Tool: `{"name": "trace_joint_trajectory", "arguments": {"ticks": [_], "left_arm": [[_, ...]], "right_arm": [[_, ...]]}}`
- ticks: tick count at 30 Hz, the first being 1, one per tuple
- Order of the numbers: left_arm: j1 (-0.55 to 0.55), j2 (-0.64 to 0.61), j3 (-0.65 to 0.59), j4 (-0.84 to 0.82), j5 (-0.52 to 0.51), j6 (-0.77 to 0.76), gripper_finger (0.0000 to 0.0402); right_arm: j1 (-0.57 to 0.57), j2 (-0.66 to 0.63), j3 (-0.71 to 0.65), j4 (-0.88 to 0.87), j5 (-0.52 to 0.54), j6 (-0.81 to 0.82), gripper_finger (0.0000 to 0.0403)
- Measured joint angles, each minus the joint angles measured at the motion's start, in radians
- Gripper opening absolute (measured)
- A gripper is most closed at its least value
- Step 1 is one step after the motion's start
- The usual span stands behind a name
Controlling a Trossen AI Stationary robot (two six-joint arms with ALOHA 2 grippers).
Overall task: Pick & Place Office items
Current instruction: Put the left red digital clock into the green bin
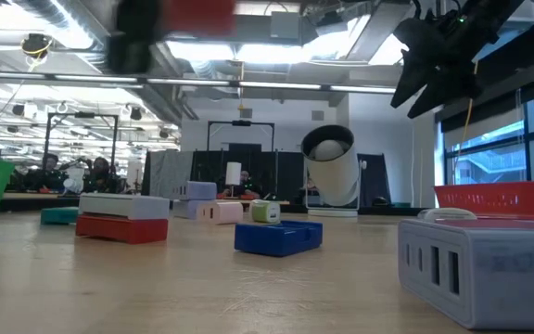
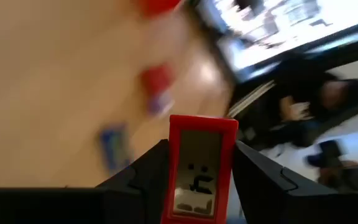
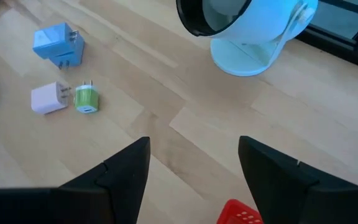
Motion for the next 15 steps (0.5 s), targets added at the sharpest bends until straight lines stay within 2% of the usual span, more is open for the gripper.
{"name": "trace_joint_trajectory", "arguments": {"ticks": [5, 15], "left_arm": [[-0.121, 0.0, 0.0, -0.272, 0.036, -0.293, 0.0155], [-0.358, 0.0, 0.0, -0.697, 0.117, -0.735, 0.0155]], "right_arm": [[0.0, 0.0, 0.0, 0.0, 0.0, 0.0, 0.0246], [0.0, 0.0, 0.0, 0.0, 0.003, 0.0, 0.0246]]}}
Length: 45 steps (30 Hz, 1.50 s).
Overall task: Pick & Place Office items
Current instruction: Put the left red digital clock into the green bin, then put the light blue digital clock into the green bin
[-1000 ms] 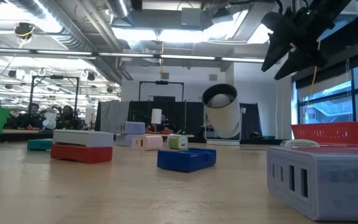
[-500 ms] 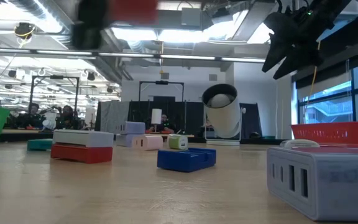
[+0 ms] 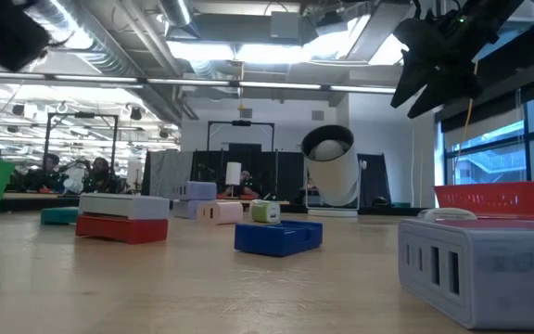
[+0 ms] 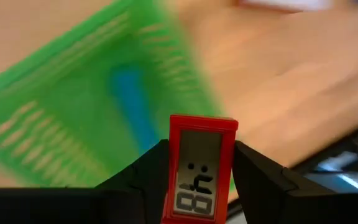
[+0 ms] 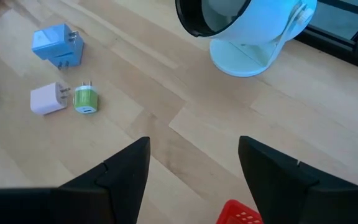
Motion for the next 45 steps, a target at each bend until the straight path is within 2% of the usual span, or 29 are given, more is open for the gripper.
{"name": "trace_joint_trajectory", "arguments": {"ticks": [7, 11, 21, 36, 40, 45], "left_arm": [[-0.055, 0.0, 0.0, -0.191, 0.002, -0.218, 0.0155], [-0.055, 0.021, -0.001, -0.226, -0.033, -0.303, 0.0155], [-0.054, 0.093, -0.001, -0.208, -0.037, -0.311, 0.0159], [-0.052, 0.079, 0.013, -0.211, -0.045, -0.282, 0.0206], [-0.027, 0.044, 0.06, -0.237, -0.123, -0.17, 0.0211], [0.041, 0.006, 0.11, -0.235, -0.367, 0.088, 0.0212]], "right_arm": [[0.0, 0.0, 0.0, 0.0, 0.0, 0.0, 0.0246], [0.0, 0.0, 0.0, 0.001, 0.0, 0.024, 0.0246], [0.0, 0.0, 0.0, 0.003, 0.0, 0.051, 0.0247], [0.0, 0.0, 0.0, 0.004, 0.053, 0.053, 0.0247], [0.0, 0.0, 0.0, 0.004, 0.053, 0.053, 0.0247], [0.0, 0.0, 0.0, 0.015, 0.053, 0.055, 0.0246]]}}
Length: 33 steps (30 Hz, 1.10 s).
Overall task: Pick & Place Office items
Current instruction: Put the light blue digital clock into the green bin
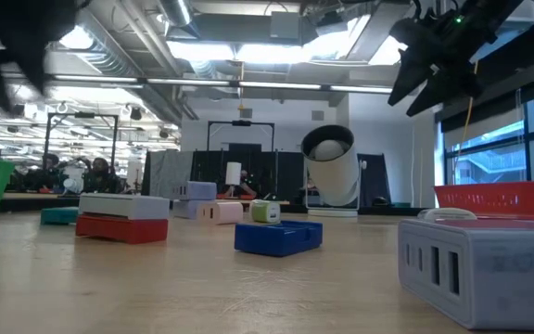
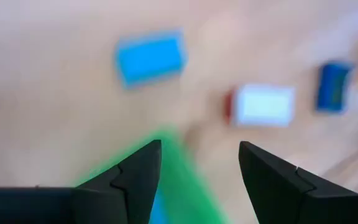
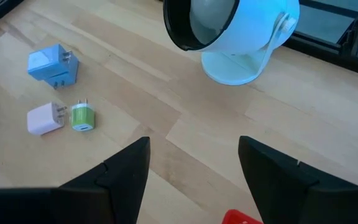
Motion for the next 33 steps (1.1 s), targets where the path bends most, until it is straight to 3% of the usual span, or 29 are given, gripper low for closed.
{"name": "trace_joint_trajectory", "arguments": {"ticks": [3, 5, 14, 21, 26, 33], "left_arm": [[0.061, 0.0, 0.01, 0.015, -0.095, 0.227, 0.0212], [0.119, 0.001, 0.01, 0.026, -0.089, 0.386, 0.0212], [0.379, 0.069, 0.01, 0.06, 0.18, 1.054, 0.0212], [0.476, 0.174, 0.01, 0.114, 0.325, 1.546, 0.0212], [0.503, 0.271, 0.01, 0.121, 0.348, 1.757, 0.0212], [0.534, 0.391, 0.016, 0.113, 0.37, 1.848, 0.0212]], "right_arm": [[0.0, 0.0, 0.0, 0.004, 0.0, 0.024, 0.0246], [0.0, 0.0, 0.0, 0.004, 0.0, 0.037, 0.0246], [0.0, 0.0, 0.0, 0.004, -0.001, 0.053, 0.0246], [0.0, 0.0, 0.0, 0.004, -0.003, 0.052, 0.0246], [0.0, 0.0, 0.0, 0.004, -0.003, 0.052, 0.0246], [0.0, 0.0, 0.0, 0.004, -0.003, 0.052, 0.0246]]}}
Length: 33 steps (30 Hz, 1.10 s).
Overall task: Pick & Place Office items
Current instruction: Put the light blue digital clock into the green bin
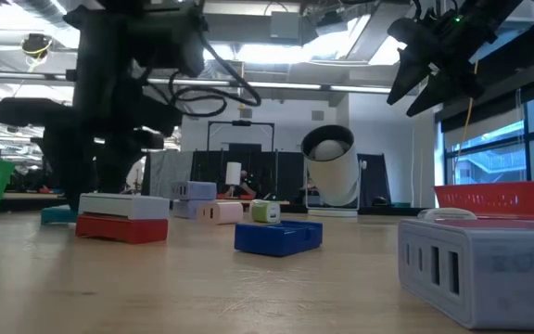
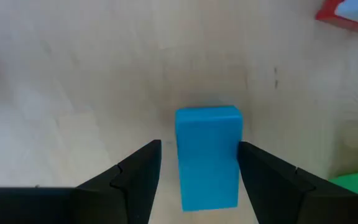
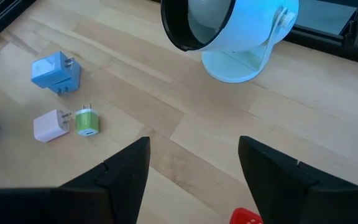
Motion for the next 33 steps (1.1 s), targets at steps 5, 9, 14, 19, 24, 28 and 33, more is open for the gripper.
{"name": "trace_joint_trajectory", "arguments": {"ticks": [5, 9, 14, 19, 24, 28, 33], "left_arm": [[0.019, 0.046, -0.001, 0.032, 0.033, -0.002, 0.0212], [0.028, 0.047, -0.003, 0.048, 0.036, -0.008, 0.0212], [0.028, 0.043, -0.004, 0.056, 0.033, -0.008, 0.0193], [0.027, 0.043, -0.002, 0.054, 0.036, -0.043, 0.0155], [0.027, 0.052, 0.044, 0.047, 0.025, -0.086, 0.015], [0.028, 0.048, 0.117, 0.053, -0.035, -0.111, 0.0166], [0.057, 0.048, 0.203, -0.078, -0.09, -0.314, 0.0194]], "right_arm": [[0.0, 0.0, 0.0, 0.0, 0.001, -0.003, 0.0246], [0.0, 0.0, 0.0, 0.0, 0.002, -0.003, 0.0246], [0.0, 0.0, 0.0, 0.0, 0.003, -0.004, 0.0246], [0.0, 0.0, 0.0, 0.0, 0.003, -0.004, 0.0246], [0.0, 0.0, 0.0, 0.0, 0.003, -0.004, 0.0246], [0.0, 0.0, 0.0, 0.0, 0.003, -0.004, 0.0246], [0.0, 0.0, 0.0, 0.0, 0.003, 0.03, 0.0246]]}}
